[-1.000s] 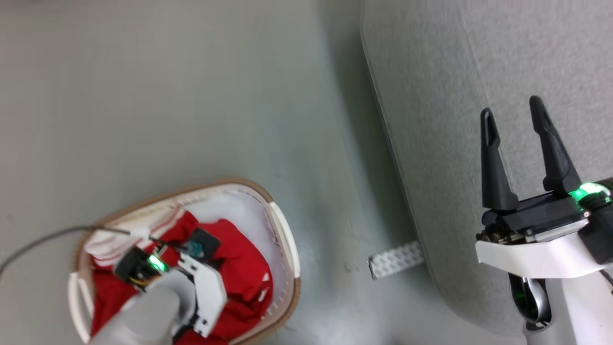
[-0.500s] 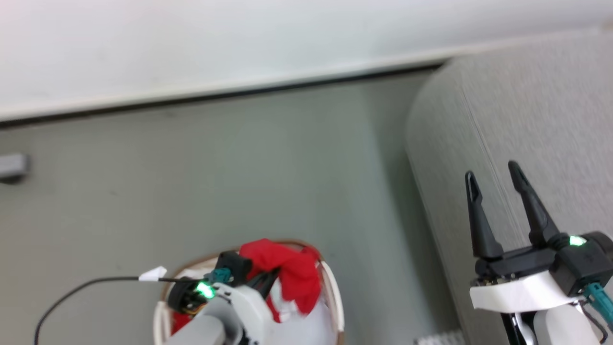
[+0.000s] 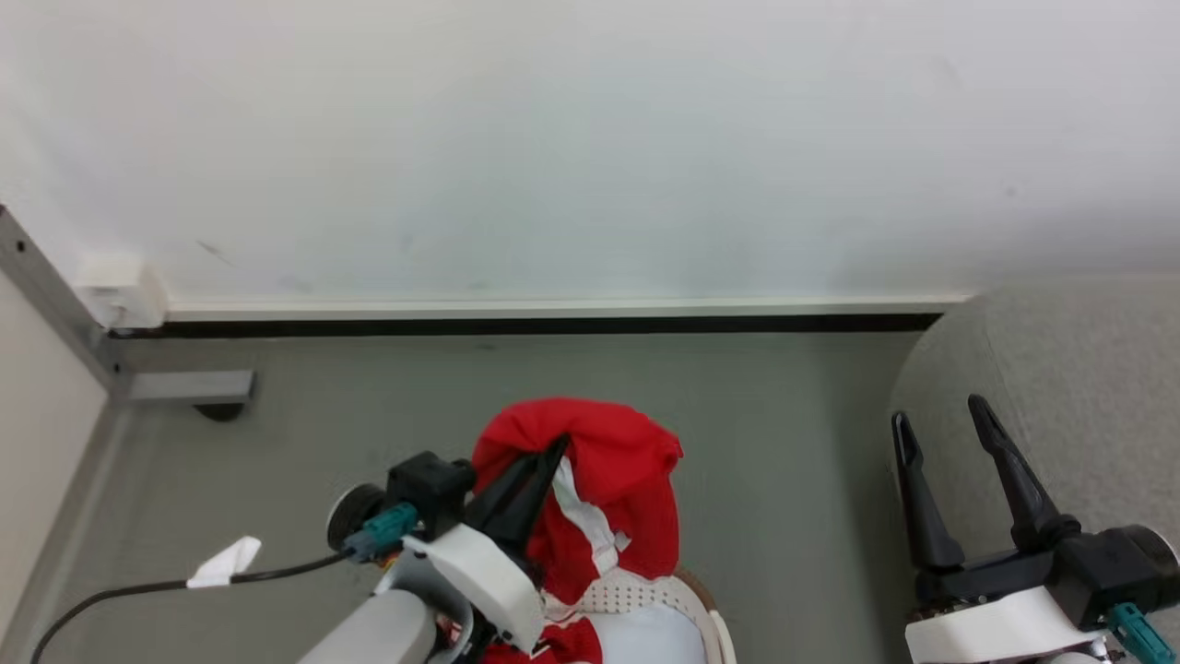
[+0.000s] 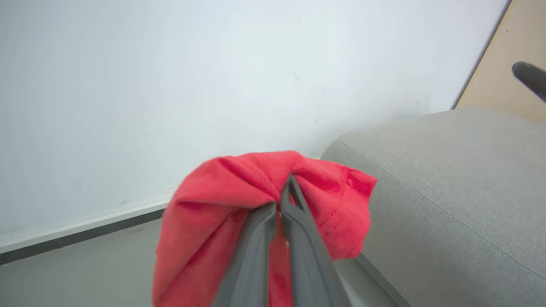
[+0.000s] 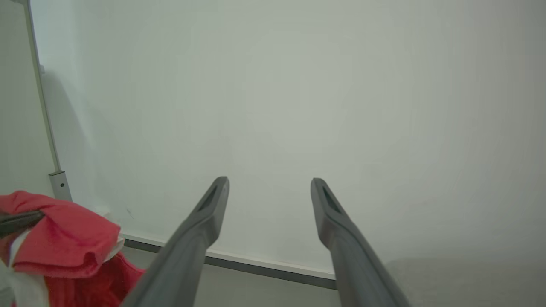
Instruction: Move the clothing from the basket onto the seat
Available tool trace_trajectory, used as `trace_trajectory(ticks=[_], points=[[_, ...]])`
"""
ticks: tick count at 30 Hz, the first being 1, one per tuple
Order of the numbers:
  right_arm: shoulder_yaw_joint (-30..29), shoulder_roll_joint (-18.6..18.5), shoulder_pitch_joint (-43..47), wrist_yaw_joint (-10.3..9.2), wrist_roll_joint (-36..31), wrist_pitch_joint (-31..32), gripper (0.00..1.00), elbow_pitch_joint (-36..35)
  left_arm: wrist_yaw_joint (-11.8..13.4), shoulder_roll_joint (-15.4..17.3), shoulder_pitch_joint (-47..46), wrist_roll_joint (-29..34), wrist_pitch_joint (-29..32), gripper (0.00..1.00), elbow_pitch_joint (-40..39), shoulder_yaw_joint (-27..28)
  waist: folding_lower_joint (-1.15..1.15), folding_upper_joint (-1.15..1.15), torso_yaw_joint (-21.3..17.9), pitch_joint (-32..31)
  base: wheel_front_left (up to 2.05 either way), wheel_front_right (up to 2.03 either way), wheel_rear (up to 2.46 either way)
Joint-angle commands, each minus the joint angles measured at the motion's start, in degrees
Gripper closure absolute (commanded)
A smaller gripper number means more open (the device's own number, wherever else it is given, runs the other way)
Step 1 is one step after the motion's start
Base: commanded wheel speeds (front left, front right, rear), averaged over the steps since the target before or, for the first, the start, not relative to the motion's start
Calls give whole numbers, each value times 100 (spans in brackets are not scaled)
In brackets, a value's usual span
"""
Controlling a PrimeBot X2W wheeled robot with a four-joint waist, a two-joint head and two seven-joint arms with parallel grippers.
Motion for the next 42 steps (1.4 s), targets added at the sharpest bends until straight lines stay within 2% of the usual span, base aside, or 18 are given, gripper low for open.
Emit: trace_trajectory(ticks=[1, 11, 21, 24, 33, 42], points=[[4, -18, 117, -12, 49, 3, 0, 21, 77, 82, 27, 39, 20, 100, -224, 65, 2, 0, 240, -266, 0, 0, 0], [288, -18, 210, -12, 177, 4, 0, -31, 448, 471, -412, 6, 584, 100, -1657, 380, 2, 0, 412, -403, 0, 0, 0], [728, -19, 91, -12, 277, 4, 0, -57, 673, 579, -418, -62, 777, 100, -2150, 514, 2, 0, 371, -412, 0, 0, 0], [989, -14, 59, -12, 284, 4, 0, -24, 695, 567, -439, -65, 785, 100, -2185, 512, 2, 0, 364, -409, 0, 0, 0], [2507, -301, -297, -12, 696, 4, 0, 363, 665, 475, -553, -65, 839, 100, -2213, 413, 2, 0, 473, -391, 0, 0, 0], [3161, -169, -889, -12, 1155, 5, 0, 1073, 552, 201, -637, -120, 941, 100, -2219, 126, 2, 0, 861, -476, 0, 0, 0]])
